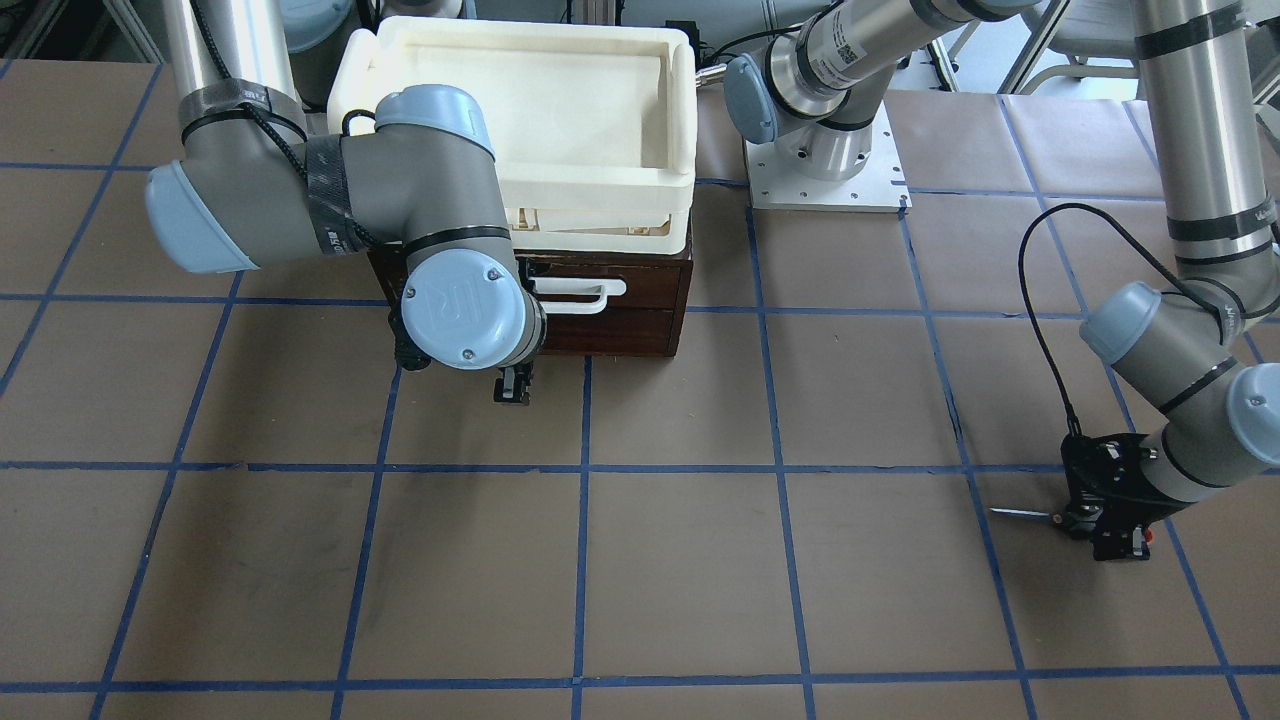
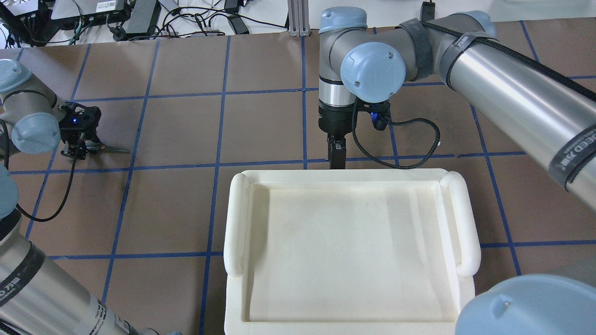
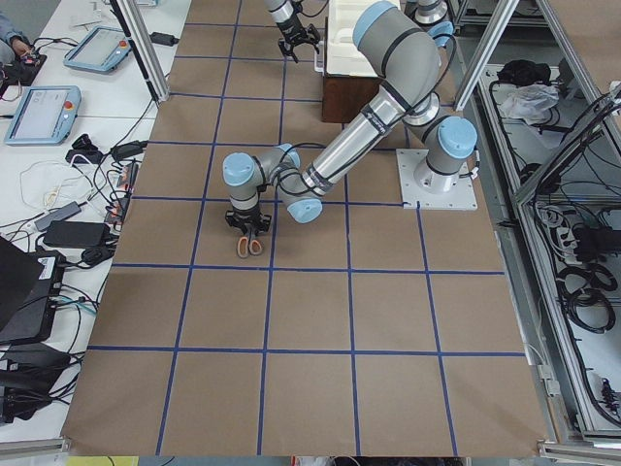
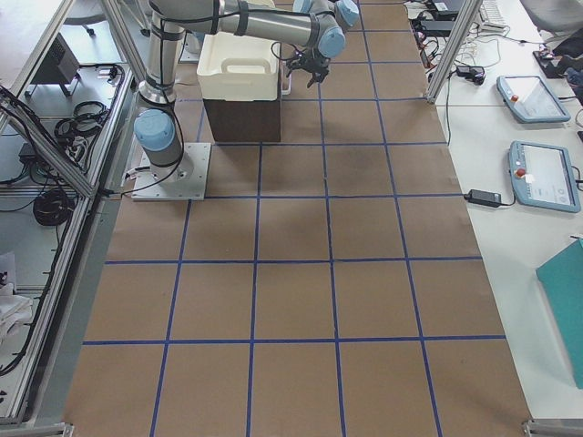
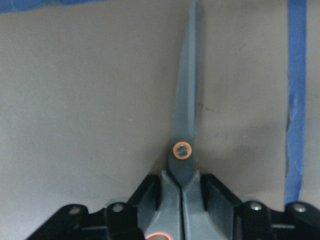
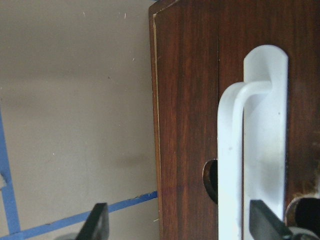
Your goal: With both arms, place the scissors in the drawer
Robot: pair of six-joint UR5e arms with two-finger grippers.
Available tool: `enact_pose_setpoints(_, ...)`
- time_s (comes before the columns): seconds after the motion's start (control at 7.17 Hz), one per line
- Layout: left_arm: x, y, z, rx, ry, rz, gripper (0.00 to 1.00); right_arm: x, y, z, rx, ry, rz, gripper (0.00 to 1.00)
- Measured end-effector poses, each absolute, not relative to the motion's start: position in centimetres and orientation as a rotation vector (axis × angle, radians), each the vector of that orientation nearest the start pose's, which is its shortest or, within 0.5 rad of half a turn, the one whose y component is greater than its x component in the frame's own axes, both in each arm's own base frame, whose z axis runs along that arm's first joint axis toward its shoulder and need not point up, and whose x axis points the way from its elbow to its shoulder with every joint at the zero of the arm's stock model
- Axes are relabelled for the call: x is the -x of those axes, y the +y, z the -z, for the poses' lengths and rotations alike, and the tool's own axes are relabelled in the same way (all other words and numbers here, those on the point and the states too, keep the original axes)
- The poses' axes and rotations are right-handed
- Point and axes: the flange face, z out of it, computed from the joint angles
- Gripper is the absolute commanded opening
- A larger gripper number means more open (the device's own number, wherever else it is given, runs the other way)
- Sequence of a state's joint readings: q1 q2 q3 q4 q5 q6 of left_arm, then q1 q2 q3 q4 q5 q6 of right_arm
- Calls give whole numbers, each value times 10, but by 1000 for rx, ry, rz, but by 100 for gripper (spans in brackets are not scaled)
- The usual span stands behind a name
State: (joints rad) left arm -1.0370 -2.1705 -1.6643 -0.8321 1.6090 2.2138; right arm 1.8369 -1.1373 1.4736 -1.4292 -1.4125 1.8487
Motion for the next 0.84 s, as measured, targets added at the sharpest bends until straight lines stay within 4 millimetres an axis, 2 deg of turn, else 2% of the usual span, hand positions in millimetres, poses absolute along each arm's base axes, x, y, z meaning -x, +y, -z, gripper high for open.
enact_pose_setpoints(0.14, -217, -622, -169, 2378, -2136, 45, 10, -300, -532, -282, 1992, -1895, 523, 98)
enact_pose_setpoints(0.42, -217, -622, -172, 2383, -2141, 41, 0, -299, -532, -279, 1985, -1893, 520, 99)
enact_pose_setpoints(0.84, -212, -625, -188, 2409, -2148, 28, 0, -300, -534, -269, 1977, -1885, 529, 100)
